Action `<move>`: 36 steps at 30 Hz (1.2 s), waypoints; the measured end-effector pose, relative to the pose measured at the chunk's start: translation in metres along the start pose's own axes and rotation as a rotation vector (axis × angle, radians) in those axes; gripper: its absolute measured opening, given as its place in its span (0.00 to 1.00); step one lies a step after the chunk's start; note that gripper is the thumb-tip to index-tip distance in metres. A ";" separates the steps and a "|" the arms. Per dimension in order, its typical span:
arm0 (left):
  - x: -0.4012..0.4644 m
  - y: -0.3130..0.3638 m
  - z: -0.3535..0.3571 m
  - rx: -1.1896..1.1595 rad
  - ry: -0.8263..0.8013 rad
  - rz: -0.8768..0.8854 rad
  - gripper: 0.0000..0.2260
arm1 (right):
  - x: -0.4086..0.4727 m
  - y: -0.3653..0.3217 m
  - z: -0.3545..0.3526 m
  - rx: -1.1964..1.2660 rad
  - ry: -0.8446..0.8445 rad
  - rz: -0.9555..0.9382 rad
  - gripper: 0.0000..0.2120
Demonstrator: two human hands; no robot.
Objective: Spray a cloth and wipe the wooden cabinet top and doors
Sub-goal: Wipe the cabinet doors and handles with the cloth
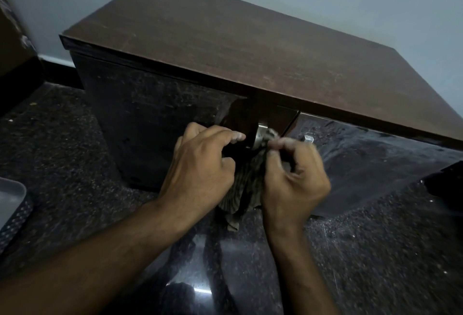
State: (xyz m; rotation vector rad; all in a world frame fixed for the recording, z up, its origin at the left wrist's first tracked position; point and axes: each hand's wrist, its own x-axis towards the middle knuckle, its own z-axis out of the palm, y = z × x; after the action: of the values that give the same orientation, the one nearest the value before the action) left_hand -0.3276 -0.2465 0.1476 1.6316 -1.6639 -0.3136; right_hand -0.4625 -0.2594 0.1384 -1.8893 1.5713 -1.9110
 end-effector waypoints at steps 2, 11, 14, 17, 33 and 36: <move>0.000 0.000 0.000 0.016 0.001 0.003 0.23 | 0.009 -0.010 0.004 0.092 0.047 0.002 0.11; -0.001 -0.004 0.000 0.047 -0.027 0.008 0.21 | -0.026 0.012 0.025 0.065 0.026 -0.081 0.08; -0.002 -0.003 -0.001 0.043 -0.039 0.001 0.22 | -0.033 0.015 0.026 0.146 0.063 0.020 0.07; -0.003 -0.002 -0.001 0.043 -0.040 0.005 0.23 | -0.040 0.018 0.029 0.146 0.038 0.157 0.04; -0.002 -0.006 -0.001 0.003 -0.033 0.025 0.26 | -0.025 0.018 0.017 -0.051 -0.016 0.330 0.07; -0.001 -0.007 0.001 -0.026 -0.018 0.027 0.25 | -0.011 0.011 0.010 -0.056 0.078 0.172 0.03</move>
State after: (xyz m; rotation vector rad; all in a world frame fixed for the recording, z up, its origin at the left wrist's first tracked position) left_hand -0.3233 -0.2465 0.1421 1.5901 -1.6873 -0.3356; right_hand -0.4585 -0.2635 0.1207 -1.6554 1.7639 -1.9088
